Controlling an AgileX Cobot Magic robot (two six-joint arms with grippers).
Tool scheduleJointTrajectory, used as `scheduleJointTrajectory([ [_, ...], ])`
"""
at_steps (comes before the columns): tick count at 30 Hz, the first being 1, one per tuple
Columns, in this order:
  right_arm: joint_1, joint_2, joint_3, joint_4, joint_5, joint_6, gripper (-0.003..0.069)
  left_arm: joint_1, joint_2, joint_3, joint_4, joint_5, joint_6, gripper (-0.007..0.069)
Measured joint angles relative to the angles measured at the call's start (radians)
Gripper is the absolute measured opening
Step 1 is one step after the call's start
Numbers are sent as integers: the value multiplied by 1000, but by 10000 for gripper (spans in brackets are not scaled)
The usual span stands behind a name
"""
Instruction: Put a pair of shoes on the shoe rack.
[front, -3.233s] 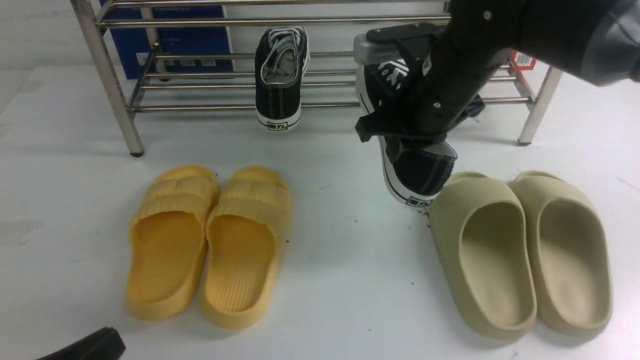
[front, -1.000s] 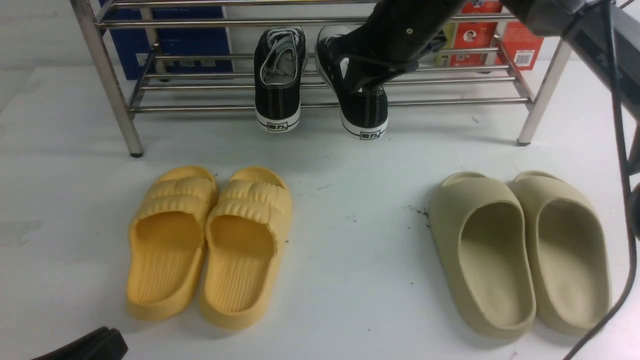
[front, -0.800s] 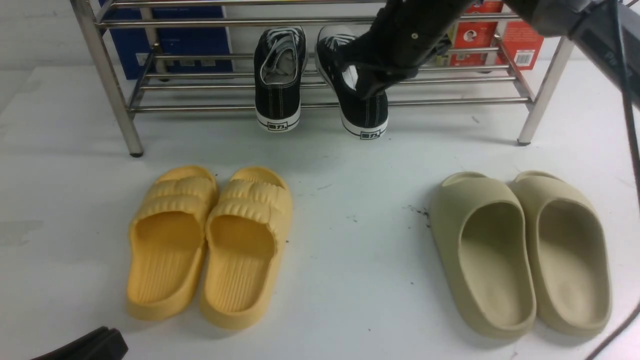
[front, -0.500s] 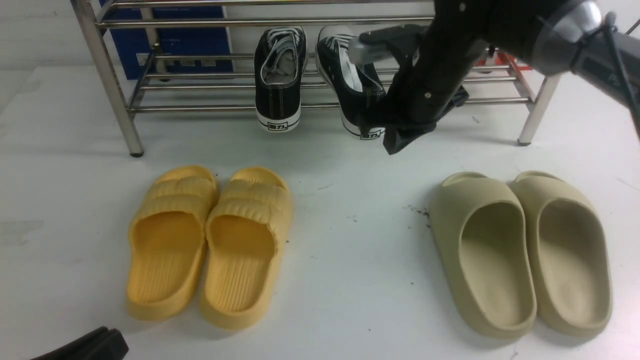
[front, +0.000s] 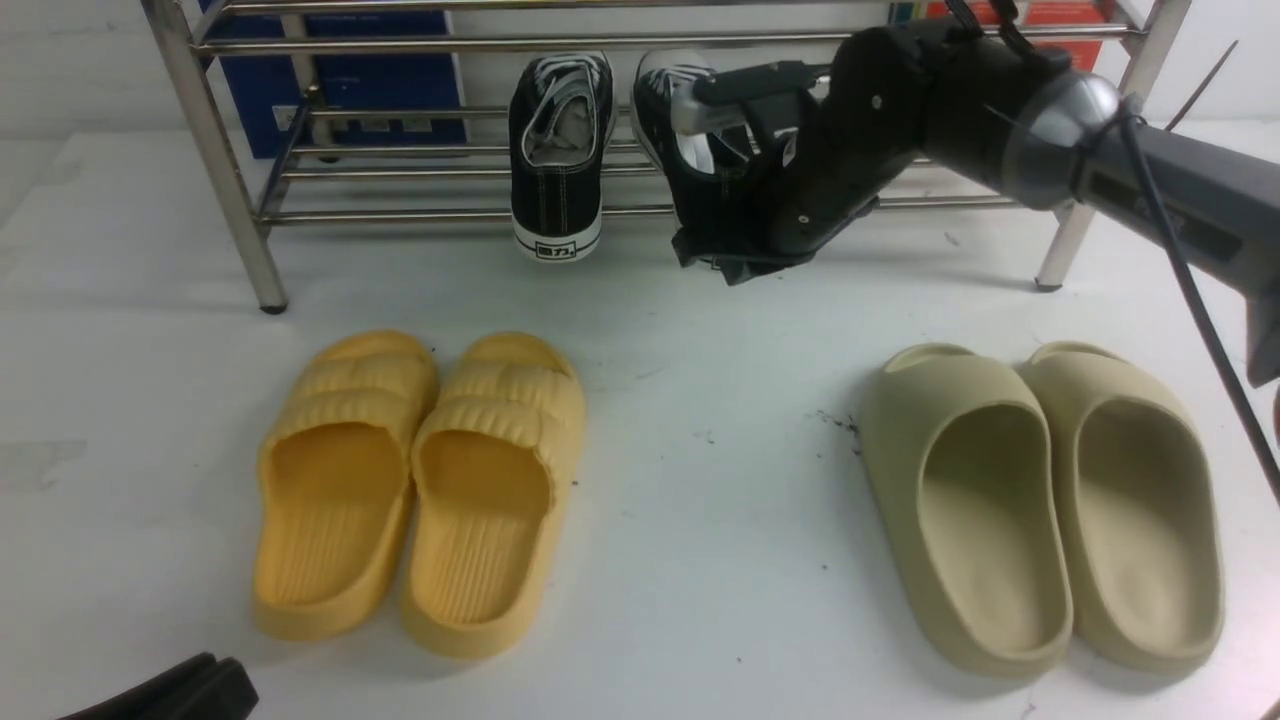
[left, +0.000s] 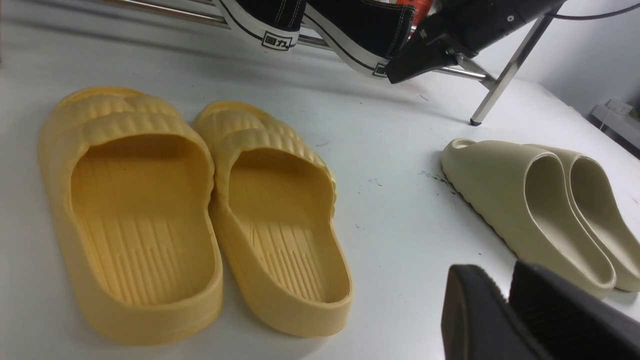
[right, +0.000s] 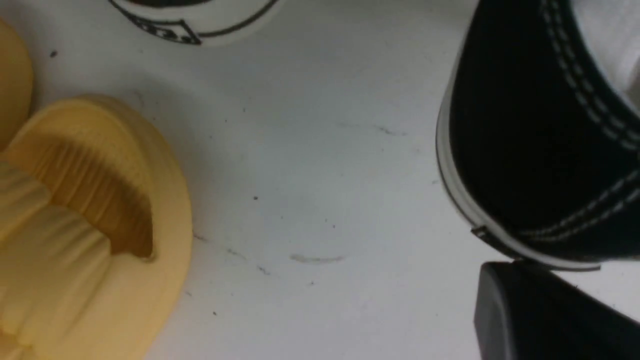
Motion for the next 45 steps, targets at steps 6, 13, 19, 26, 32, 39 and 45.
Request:
scheduleJointTrajectory([
  [6,0,1,0,5,-57,-2,3,0,0,0,0,0,0,131],
  [13,0,-8,-1,50,10,-2,6,0,0,0,0,0,0,137],
  [19,0,-78,-1,79,192,-33,10,0,0,0,0,0,0,144],
  [26,5,-299,28,83,443,-70,13,0,0,0,0,0,0,152],
  [32,59,-575,281,53,453,-17,13,0,0,0,0,0,0,157],
  [39,110,-930,630,-25,453,73,13,0,0,0,1,0,0,165],
  [45,110,-1151,773,-45,449,81,15,0,0,0,1,0,0,169],
])
